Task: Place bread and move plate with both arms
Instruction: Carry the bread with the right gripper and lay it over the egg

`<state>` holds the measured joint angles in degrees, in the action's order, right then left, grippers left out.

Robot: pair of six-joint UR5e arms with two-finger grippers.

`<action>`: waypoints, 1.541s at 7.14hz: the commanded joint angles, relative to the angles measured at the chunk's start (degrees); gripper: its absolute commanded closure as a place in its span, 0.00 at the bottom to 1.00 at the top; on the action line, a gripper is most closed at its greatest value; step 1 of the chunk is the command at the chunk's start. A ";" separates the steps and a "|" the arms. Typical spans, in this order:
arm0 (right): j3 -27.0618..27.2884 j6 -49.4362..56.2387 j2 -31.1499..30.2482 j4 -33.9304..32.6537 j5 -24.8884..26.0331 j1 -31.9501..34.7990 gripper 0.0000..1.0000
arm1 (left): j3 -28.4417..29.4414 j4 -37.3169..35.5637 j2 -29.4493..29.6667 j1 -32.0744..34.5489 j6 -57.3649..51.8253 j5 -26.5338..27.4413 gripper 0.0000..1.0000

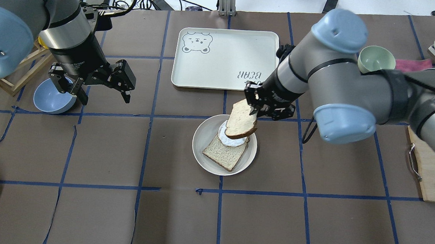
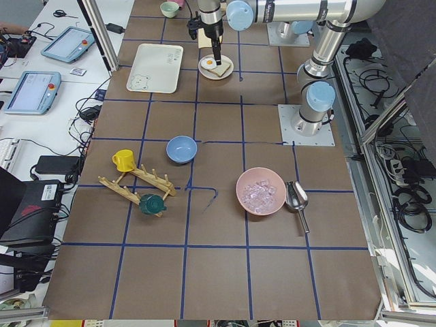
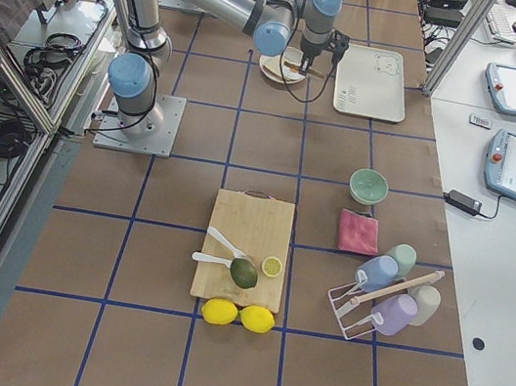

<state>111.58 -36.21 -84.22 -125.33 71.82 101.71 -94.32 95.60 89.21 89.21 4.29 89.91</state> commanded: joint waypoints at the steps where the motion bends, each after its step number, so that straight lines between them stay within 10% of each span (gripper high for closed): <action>1: 11.15 -10.27 2.74 -21.89 -0.01 5.51 1.00 | -0.07 -0.07 0.00 0.00 -0.07 0.09 0.00; 10: 14.55 -10.10 5.03 -30.32 2.70 4.46 0.97 | -0.16 0.28 -0.09 0.00 0.02 0.17 0.00; 11: 14.55 -10.02 5.03 -30.41 8.11 4.46 0.62 | -0.51 0.20 0.00 0.00 0.02 0.00 0.00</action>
<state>126.08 -46.28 -79.19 -155.68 75.42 106.23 -94.55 95.73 89.16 89.20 4.30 89.98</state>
